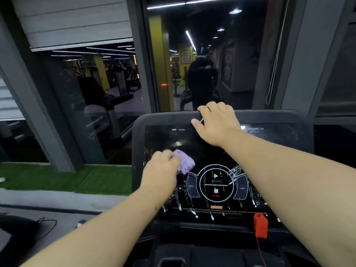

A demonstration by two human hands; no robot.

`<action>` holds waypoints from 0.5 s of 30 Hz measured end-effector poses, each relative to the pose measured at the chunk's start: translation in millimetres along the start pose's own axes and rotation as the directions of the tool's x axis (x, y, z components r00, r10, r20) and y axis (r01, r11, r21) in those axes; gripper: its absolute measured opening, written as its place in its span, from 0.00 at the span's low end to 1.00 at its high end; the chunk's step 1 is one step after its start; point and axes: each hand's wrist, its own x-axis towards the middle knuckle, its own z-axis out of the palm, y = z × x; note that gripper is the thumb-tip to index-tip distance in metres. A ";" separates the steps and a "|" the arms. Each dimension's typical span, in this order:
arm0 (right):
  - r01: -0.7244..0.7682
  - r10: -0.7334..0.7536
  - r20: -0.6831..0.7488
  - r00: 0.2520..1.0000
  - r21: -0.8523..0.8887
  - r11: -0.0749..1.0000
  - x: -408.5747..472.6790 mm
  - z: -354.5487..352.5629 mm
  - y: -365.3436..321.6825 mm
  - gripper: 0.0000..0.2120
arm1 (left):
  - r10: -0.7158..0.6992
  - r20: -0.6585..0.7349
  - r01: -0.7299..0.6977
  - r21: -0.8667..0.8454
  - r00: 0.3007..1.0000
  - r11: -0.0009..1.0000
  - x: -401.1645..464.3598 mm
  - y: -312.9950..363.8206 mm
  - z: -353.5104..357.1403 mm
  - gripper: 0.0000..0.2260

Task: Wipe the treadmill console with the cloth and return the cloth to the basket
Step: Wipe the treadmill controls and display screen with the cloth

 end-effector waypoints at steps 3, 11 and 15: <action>0.007 -0.007 -0.001 1.000 0.007 1.000 -0.1 -0.1 0.1 0.27 | 0.182 0.100 -0.186 0.028 0.978 0.982 -12.1 3.1 1.2 0.15; 0.004 -0.004 -0.013 1.000 0.003 1.000 -0.2 0.6 0.1 0.26 | 0.085 0.062 -0.086 0.016 0.995 0.996 -17.6 12.3 1.6 0.13; 0.006 -0.006 -0.011 1.000 0.006 1.000 -0.3 0.4 -0.9 0.25 | 0.086 0.056 -0.088 0.034 0.995 0.996 5.7 -10.7 -5.5 0.12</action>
